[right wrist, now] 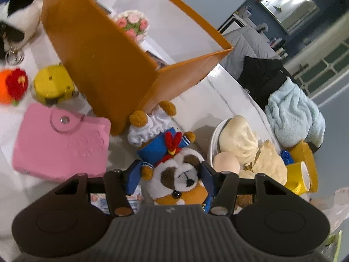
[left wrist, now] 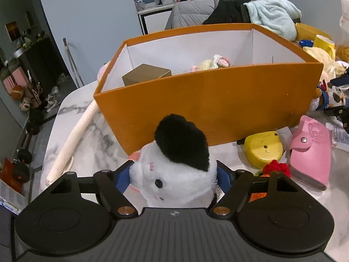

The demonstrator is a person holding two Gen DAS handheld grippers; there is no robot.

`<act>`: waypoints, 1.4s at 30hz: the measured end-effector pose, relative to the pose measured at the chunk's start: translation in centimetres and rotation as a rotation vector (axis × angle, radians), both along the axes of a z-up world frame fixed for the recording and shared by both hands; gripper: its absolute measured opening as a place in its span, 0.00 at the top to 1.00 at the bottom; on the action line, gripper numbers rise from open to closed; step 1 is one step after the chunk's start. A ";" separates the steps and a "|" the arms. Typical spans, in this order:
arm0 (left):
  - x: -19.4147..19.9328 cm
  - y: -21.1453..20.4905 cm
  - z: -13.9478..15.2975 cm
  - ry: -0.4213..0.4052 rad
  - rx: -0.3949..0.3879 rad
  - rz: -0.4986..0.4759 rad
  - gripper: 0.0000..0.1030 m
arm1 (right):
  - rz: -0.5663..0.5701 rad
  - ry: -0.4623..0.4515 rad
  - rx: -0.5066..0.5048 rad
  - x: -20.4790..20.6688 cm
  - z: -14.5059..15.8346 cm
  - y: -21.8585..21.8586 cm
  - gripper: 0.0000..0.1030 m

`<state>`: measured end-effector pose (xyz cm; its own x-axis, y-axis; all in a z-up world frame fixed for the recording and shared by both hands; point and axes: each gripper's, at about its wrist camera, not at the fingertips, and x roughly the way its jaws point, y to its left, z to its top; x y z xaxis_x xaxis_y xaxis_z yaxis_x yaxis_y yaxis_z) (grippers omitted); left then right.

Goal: Organize objects
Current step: 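Carry the white plush with the left gripper while the right gripper carries the dog plush into the orange box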

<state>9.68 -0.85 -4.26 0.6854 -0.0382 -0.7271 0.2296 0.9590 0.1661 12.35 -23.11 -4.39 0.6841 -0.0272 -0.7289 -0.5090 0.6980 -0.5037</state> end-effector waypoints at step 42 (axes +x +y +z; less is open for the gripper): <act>-0.4 -1.2 12.0 -0.141 -0.155 -0.075 0.17 | -0.178 -0.157 0.621 1.5 16.1 -1.1 0.42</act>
<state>9.28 -2.08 7.76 0.7711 -0.1967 -0.6056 0.2860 0.9567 0.0535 13.84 -24.19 11.67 0.8072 0.2434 -0.5377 -0.3125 0.9491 -0.0395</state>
